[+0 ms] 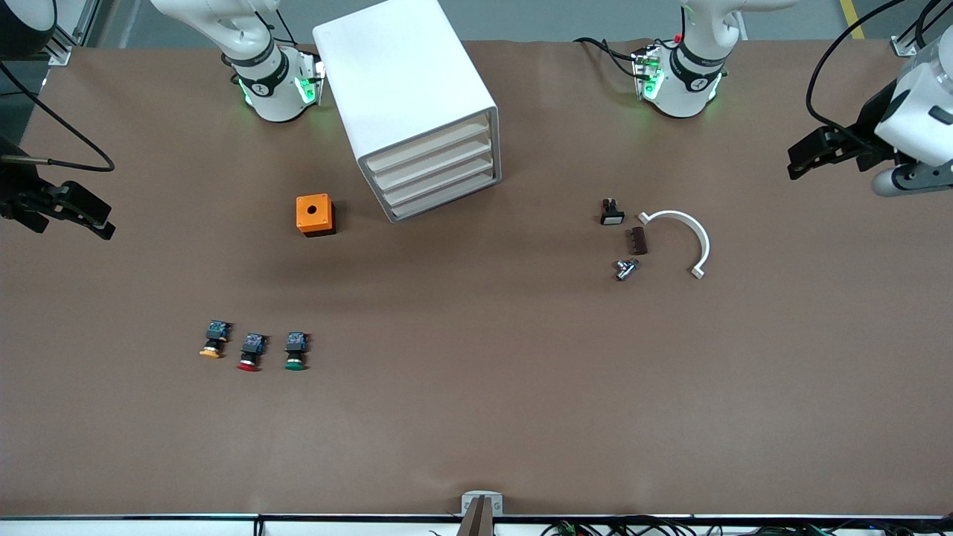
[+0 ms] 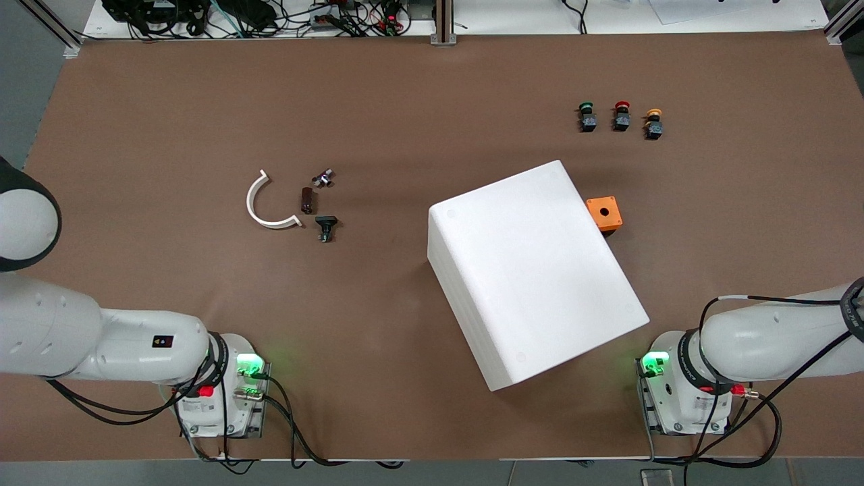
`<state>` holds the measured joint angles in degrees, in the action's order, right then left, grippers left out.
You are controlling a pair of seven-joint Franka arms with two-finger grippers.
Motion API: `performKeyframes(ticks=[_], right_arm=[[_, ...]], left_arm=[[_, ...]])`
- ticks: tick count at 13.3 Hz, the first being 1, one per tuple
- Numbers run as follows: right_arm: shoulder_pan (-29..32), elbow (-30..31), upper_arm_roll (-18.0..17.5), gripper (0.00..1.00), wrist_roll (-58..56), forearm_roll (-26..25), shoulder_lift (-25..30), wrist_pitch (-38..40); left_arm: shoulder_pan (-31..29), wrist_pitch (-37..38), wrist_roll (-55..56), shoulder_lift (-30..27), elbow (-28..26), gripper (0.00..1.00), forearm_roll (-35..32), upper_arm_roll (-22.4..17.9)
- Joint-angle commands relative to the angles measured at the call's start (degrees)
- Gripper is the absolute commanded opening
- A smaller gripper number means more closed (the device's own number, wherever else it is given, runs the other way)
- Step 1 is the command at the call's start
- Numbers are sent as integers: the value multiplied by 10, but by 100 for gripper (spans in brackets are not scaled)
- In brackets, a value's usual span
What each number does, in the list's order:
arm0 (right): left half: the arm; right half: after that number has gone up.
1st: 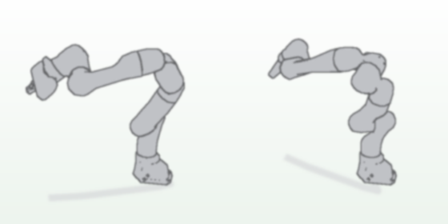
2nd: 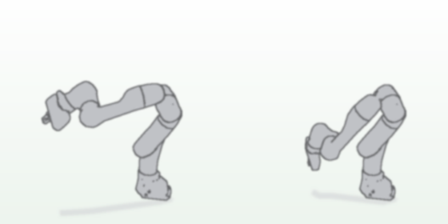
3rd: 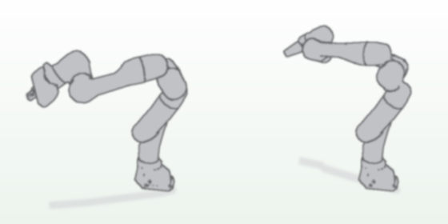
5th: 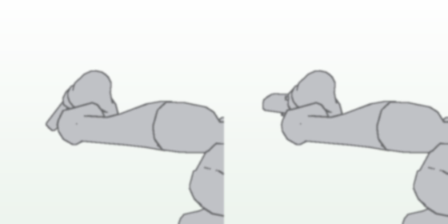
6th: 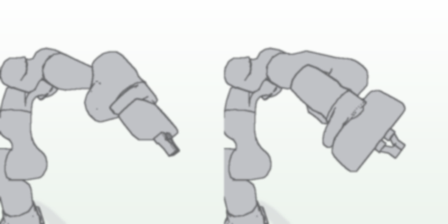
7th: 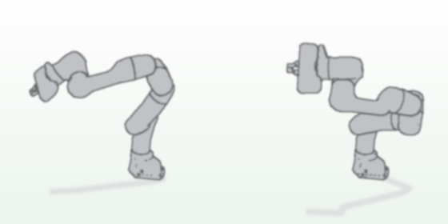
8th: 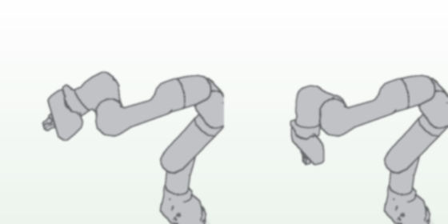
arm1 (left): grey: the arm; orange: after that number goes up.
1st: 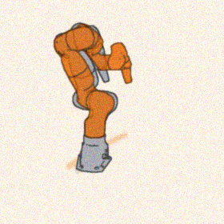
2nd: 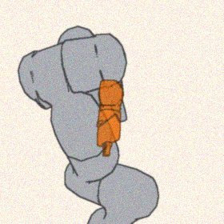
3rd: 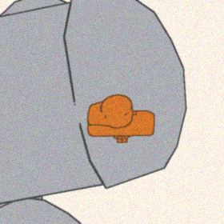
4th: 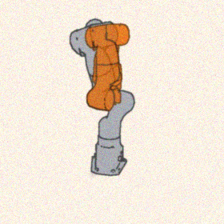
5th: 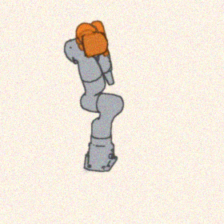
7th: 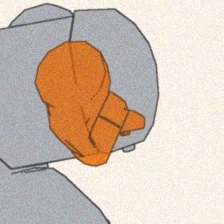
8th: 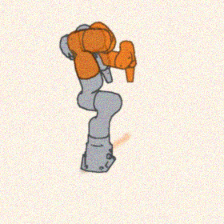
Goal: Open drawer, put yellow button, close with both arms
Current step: 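Move the left gripper toward the white drawer cabinet's front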
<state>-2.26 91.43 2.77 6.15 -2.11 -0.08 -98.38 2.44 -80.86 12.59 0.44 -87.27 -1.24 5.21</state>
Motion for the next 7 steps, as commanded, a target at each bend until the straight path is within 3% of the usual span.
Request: performKeyframes(ticks=[1, 4, 7], right_arm=[[1, 5, 0, 100, -3, 6, 6, -2], [2, 6, 1, 100, -3, 6, 6, -2], [2, 6, 1, 100, -3, 6, 6, -2]], left_arm=[[7, 5, 42, 53, 11, 100, -13, 8], [20, -1, 129, 133, 17, 100, -8, 22], [51, -13, 224, 225, 71, 100, -9, 24]])
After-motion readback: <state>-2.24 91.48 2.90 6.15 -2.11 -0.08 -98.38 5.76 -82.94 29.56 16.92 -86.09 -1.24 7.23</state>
